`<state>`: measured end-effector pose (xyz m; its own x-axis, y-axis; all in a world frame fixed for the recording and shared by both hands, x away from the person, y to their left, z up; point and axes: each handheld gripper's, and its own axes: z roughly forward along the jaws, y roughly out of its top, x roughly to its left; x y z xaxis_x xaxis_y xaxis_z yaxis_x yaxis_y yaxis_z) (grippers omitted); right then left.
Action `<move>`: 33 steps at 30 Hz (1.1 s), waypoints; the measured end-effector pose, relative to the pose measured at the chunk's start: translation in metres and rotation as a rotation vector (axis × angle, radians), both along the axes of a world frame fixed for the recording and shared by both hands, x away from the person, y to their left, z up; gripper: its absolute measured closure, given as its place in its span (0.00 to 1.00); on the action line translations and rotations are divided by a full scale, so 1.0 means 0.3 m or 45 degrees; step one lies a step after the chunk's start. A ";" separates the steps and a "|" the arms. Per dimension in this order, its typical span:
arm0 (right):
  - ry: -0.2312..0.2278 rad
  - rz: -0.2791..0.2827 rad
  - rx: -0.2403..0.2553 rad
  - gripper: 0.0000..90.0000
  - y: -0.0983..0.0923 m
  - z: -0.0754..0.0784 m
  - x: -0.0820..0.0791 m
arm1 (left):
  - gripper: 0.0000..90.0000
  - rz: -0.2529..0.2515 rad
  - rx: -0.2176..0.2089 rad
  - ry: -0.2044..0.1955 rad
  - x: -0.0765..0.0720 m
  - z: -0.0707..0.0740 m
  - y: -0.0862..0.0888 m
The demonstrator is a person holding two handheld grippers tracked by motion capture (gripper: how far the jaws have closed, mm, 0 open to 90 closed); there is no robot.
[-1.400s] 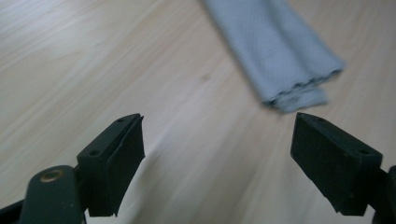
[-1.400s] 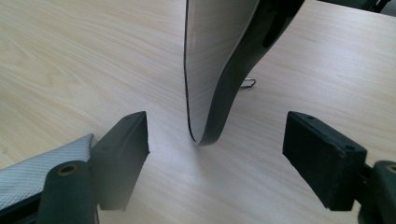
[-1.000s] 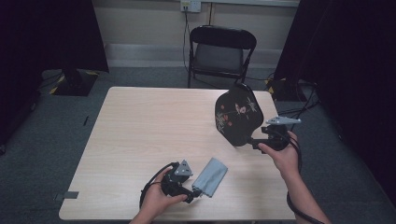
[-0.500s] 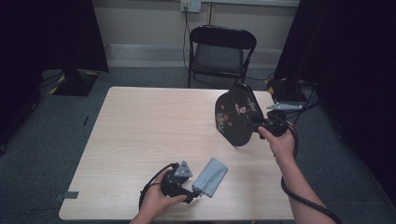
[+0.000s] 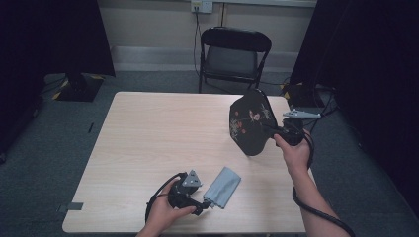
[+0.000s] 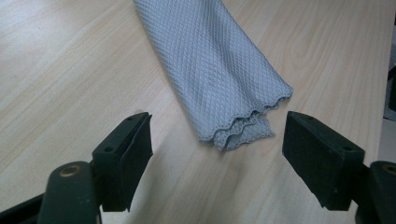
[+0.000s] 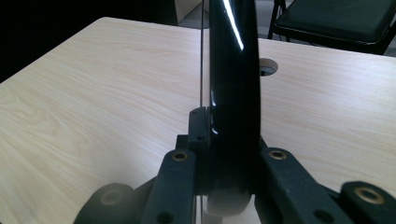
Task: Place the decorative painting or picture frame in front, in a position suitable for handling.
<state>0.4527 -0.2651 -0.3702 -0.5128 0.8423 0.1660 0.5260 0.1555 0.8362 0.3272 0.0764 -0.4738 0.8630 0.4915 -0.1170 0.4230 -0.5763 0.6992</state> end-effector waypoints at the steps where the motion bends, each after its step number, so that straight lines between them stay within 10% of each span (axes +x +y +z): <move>1: 0.000 0.000 0.000 0.90 0.000 0.000 0.000 | 0.26 0.000 0.000 0.000 0.000 0.000 0.000; 18: 0.082 0.003 -0.033 0.73 0.032 0.031 0.040 | 0.26 -0.017 0.028 0.001 -0.006 -0.003 -0.012; 20: 0.101 0.015 -0.038 0.90 0.032 0.027 0.064 | 0.26 -0.015 0.032 0.004 -0.002 0.000 -0.013; 33: 0.075 -0.018 -0.070 0.90 0.035 0.045 0.052 | 0.26 -0.010 0.066 -0.001 0.018 0.009 -0.037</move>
<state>0.4682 -0.2545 -0.3565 -0.4917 0.8580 0.1486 0.5761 0.1926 0.7943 0.3327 0.0652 -0.4712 0.8671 0.4898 -0.0910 0.4176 -0.6151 0.6688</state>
